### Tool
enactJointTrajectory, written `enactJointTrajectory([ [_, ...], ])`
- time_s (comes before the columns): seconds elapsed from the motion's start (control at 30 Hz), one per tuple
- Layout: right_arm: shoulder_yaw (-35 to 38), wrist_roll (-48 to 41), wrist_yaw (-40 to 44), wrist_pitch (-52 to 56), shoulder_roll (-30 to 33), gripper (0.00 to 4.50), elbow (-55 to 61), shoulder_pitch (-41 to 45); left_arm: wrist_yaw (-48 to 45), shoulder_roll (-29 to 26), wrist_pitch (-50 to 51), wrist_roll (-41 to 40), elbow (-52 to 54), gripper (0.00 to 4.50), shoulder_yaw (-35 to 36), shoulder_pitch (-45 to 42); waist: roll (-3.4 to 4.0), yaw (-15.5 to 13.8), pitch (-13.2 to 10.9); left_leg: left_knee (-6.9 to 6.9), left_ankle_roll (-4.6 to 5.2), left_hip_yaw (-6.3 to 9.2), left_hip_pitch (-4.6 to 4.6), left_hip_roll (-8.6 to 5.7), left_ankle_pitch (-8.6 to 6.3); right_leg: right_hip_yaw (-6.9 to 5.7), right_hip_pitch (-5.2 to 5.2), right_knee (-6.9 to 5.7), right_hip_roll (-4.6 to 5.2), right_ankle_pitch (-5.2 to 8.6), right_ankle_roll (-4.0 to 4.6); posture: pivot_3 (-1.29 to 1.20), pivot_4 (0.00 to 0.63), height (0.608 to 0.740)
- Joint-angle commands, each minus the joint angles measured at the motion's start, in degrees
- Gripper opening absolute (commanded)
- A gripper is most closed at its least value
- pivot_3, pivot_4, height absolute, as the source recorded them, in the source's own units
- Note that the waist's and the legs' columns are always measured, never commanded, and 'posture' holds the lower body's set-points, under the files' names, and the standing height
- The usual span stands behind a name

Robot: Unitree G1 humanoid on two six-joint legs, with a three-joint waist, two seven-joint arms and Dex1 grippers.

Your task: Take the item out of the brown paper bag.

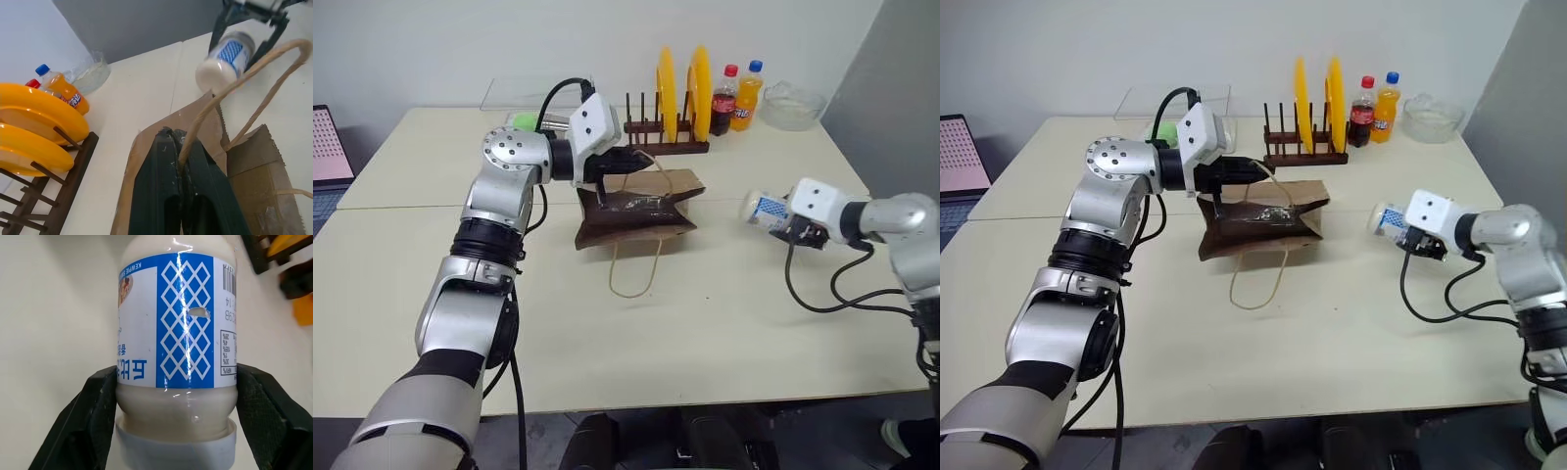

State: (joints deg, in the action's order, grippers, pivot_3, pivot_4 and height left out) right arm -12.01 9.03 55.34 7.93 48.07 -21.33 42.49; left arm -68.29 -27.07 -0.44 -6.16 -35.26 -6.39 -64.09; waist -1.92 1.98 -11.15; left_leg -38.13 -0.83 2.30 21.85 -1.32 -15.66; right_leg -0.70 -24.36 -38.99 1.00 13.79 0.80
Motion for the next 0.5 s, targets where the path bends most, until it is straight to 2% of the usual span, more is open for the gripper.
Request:
enactJointTrajectory([
  [0.03, -1.22, 2.46, -0.72, -6.89, -0.85, 3.09, -9.21, 4.84, 0.60, -0.30, 0.08, -1.00, 2.77, 0.00, 1.21, -0.61, 0.00, -0.21, -0.02, 0.00, -0.01, -0.01, 0.03, -0.01, 0.01, 0.00, 0.00, 0.01, 0.02, 0.00, 0.01, 0.00, 0.150, 0.740],
  [0.33, -4.48, 5.73, 0.93, -12.10, -3.34, 3.09, -23.06, 11.43, 1.12, -0.35, 0.24, -1.25, 3.70, 0.00, 1.27, 0.18, 0.01, -0.34, -0.03, -0.01, -0.07, -0.11, 0.10, -0.02, 0.04, -0.03, 0.00, 0.08, 0.09, 0.00, 0.00, 0.00, 0.150, 0.740],
  [0.47, -4.06, 5.82, 1.47, -13.04, -3.53, 4.47, -24.98, 12.02, 1.12, -0.24, 0.32, -1.35, 3.82, 0.00, 1.24, 0.26, 0.01, -0.32, -0.02, -0.01, -0.07, -0.10, 0.06, -0.01, 0.04, -0.03, 0.01, 0.02, 0.09, -0.01, 0.00, 0.00, 0.150, 0.740],
  [0.5, -3.81, 5.58, 1.52, -12.79, -3.49, 4.49, -25.04, 11.97, 1.11, -0.19, 0.25, -1.34, 3.64, 0.00, 1.22, 0.19, 0.01, -0.27, -0.02, -0.02, -0.07, -0.10, 0.05, -0.01, 0.04, -0.03, 0.01, 0.01, 0.09, -0.01, 0.00, 0.00, 0.150, 0.740],
])
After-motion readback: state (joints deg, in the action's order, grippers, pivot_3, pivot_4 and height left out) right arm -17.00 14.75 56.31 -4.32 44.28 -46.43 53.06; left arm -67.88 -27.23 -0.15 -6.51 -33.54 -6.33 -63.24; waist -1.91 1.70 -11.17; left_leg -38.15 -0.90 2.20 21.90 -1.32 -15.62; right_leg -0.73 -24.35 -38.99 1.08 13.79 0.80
